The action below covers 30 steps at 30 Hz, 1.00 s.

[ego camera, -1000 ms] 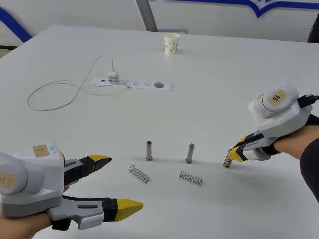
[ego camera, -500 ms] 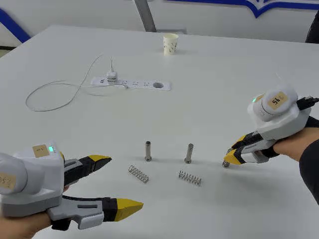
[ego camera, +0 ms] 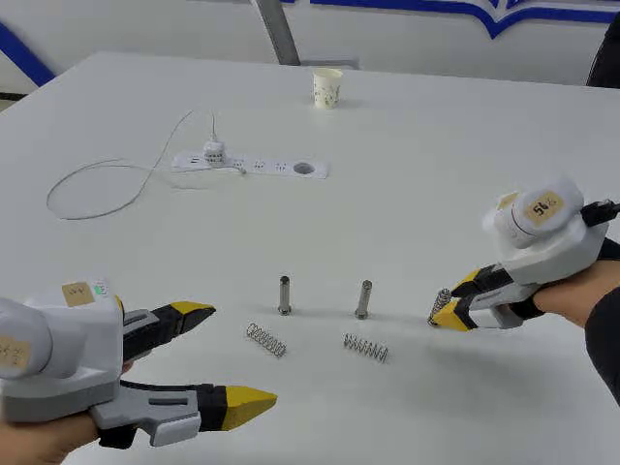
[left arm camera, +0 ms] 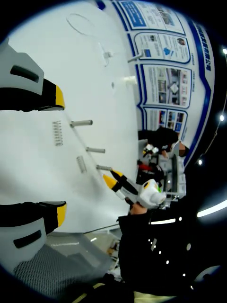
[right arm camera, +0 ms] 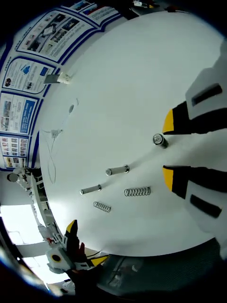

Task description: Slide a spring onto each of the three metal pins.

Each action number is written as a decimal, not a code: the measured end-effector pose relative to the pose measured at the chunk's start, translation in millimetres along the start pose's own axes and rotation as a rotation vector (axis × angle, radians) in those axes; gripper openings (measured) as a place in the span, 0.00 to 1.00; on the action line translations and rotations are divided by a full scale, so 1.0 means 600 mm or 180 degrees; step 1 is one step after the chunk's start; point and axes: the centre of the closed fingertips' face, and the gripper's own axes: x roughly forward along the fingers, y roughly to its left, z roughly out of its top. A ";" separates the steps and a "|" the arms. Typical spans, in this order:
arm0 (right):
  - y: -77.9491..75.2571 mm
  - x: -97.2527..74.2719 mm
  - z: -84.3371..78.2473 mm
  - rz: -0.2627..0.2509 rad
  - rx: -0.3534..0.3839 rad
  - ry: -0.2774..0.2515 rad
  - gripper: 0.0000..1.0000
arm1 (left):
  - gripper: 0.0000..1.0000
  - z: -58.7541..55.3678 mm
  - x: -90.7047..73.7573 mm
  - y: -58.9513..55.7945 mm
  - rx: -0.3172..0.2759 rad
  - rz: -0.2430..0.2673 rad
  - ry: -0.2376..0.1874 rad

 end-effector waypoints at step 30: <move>0.069 0.013 -0.004 0.0183 -0.0066 -0.0026 0.27 | 0.79 0.006 -0.006 -0.006 0.0052 -0.0007 -0.0016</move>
